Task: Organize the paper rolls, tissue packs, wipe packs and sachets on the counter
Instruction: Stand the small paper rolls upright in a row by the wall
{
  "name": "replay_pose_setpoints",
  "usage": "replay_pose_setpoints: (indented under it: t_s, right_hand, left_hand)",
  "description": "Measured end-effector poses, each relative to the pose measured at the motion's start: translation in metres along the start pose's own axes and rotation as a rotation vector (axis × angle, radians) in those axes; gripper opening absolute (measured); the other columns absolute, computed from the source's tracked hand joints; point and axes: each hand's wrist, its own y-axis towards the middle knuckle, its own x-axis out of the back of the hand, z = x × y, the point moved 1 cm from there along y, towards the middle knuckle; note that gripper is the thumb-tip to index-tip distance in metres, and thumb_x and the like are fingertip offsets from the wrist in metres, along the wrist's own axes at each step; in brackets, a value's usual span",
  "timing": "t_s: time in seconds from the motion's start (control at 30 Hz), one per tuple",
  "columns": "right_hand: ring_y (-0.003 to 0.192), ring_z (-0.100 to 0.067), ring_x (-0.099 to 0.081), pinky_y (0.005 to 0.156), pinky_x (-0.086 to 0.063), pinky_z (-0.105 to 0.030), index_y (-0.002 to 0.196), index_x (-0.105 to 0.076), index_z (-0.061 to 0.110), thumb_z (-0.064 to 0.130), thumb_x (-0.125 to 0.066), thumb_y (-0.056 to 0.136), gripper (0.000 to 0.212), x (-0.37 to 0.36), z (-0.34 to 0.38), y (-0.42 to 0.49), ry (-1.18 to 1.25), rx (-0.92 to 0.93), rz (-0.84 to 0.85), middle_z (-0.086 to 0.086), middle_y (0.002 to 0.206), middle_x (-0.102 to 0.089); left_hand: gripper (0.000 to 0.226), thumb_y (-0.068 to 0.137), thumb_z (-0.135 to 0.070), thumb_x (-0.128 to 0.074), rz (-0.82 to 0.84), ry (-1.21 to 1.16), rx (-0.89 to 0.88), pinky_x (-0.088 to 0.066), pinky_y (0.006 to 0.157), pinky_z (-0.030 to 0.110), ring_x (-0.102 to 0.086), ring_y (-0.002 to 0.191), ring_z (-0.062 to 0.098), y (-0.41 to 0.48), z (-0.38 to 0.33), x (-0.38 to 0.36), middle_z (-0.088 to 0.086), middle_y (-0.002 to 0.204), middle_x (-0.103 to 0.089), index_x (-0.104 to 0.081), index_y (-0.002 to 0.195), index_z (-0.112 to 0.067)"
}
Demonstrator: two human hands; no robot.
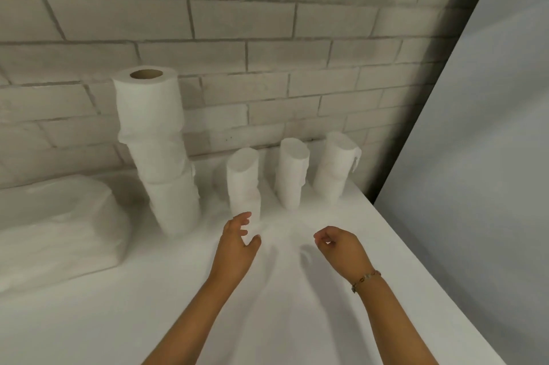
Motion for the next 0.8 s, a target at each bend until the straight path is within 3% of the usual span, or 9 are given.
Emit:
replay_pose_setpoints:
  t_s: [0.13,0.23,0.37,0.53,0.67,0.8]
  right_hand:
    - [0.087,-0.007,-0.056,0.081,-0.044,-0.019,0.099,-0.067,0.018,0.02,-0.056,0.089,0.015,0.024,-0.036,0.027,-0.021,-0.021,0.004,0.003,0.103,-0.068]
    - [0.088,-0.01,-0.055,0.079,-0.042,-0.019,0.107,-0.063,0.016,0.021,-0.058,0.089,0.02,0.04,-0.054,0.052,-0.003,-0.047,0.012,-0.003,0.109,-0.068]
    - [0.102,-0.02,-0.058,0.085,-0.044,-0.026,0.126,-0.049,0.017,0.028,-0.067,0.084,0.048,0.056,-0.07,0.09,0.166,-0.137,0.005,-0.007,0.125,-0.058]
    - [0.126,-0.028,-0.045,0.098,-0.041,-0.037,0.143,-0.025,0.019,0.025,-0.081,0.07,0.092,0.069,-0.079,0.151,0.472,-0.174,0.079,-0.007,0.146,-0.036]
    - [0.133,-0.026,-0.04,0.106,-0.037,-0.042,0.146,-0.018,0.023,0.02,-0.085,0.063,0.106,0.065,-0.085,0.185,0.612,-0.188,0.158,-0.003,0.152,-0.03]
    - [0.132,-0.023,-0.041,0.1,-0.042,-0.039,0.145,-0.021,0.026,0.018,-0.088,0.056,0.112,0.063,-0.083,0.207,0.643,-0.133,0.187,0.0,0.15,-0.034]
  left_hand:
    - [0.079,0.078,-0.018,-0.072,-0.111,-0.063,0.159,-0.044,0.096,0.034,-0.051,0.115,0.026,0.023,-0.007,-0.029,0.009,0.141,-0.038,-0.026,0.143,-0.017]
    - [0.105,0.069,-0.027,-0.08,-0.242,-0.048,0.212,-0.036,0.107,0.048,-0.037,0.133,0.034,0.041,-0.009,-0.036,0.014,0.149,-0.027,-0.011,0.148,-0.013]
    - [0.13,0.059,-0.034,-0.086,-0.35,-0.096,0.293,-0.024,0.115,0.044,-0.018,0.143,0.03,0.063,-0.006,-0.033,0.013,0.156,-0.013,0.006,0.148,-0.011]
    - [0.131,0.058,-0.027,-0.088,-0.362,-0.232,0.317,-0.032,0.111,0.048,-0.03,0.139,0.031,0.093,0.001,-0.025,0.011,0.155,-0.02,0.007,0.148,-0.018]
    - [0.121,0.06,-0.019,-0.087,-0.296,-0.302,0.299,-0.04,0.105,0.05,-0.043,0.13,0.031,0.104,0.007,-0.022,0.008,0.148,-0.035,-0.005,0.147,-0.02]
    - [0.11,0.048,-0.023,-0.09,-0.279,-0.246,0.193,-0.048,0.096,0.047,-0.051,0.118,0.028,0.109,0.004,-0.024,0.005,0.132,-0.049,-0.027,0.138,-0.024]
